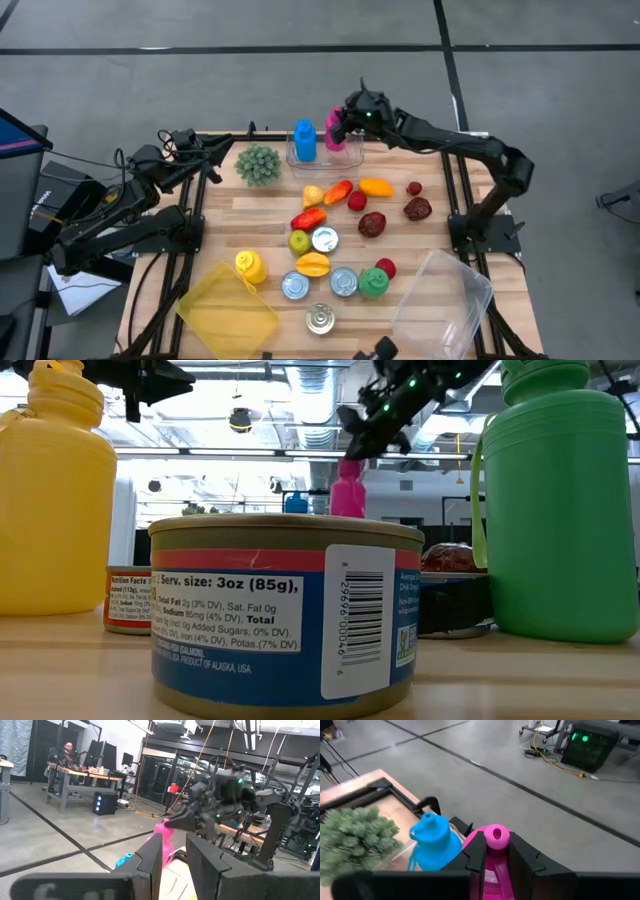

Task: Pick & Place Food Item
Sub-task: Put the pink water bottle into the transparent bin

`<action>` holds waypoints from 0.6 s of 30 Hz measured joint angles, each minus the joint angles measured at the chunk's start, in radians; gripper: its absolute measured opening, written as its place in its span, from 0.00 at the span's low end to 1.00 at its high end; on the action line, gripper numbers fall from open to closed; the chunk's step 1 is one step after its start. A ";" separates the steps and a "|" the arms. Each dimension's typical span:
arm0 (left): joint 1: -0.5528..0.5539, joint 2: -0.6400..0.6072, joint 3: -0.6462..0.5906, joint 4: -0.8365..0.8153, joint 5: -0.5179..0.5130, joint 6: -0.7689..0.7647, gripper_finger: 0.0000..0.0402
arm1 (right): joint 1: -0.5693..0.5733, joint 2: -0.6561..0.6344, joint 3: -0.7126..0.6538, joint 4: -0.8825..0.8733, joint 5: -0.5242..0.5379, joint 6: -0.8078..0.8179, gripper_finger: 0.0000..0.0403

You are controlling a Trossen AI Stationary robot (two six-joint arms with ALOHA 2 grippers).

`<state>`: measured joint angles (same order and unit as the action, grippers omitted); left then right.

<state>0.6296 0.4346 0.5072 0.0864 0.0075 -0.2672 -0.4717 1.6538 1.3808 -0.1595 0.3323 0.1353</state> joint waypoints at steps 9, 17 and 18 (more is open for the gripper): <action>0.000 0.000 0.000 0.000 0.000 0.000 0.19 | -0.006 0.112 0.000 0.097 -0.037 -0.019 0.12; 0.000 0.000 0.000 0.000 0.000 0.000 0.19 | -0.016 0.162 0.000 0.109 -0.057 -0.020 0.12; 0.000 0.000 0.000 0.000 0.000 0.000 0.19 | -0.017 0.166 0.000 0.119 -0.062 -0.020 0.12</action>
<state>0.6296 0.4344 0.5072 0.0868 0.0075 -0.2672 -0.4882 1.8201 1.3810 -0.0406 0.2706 0.1155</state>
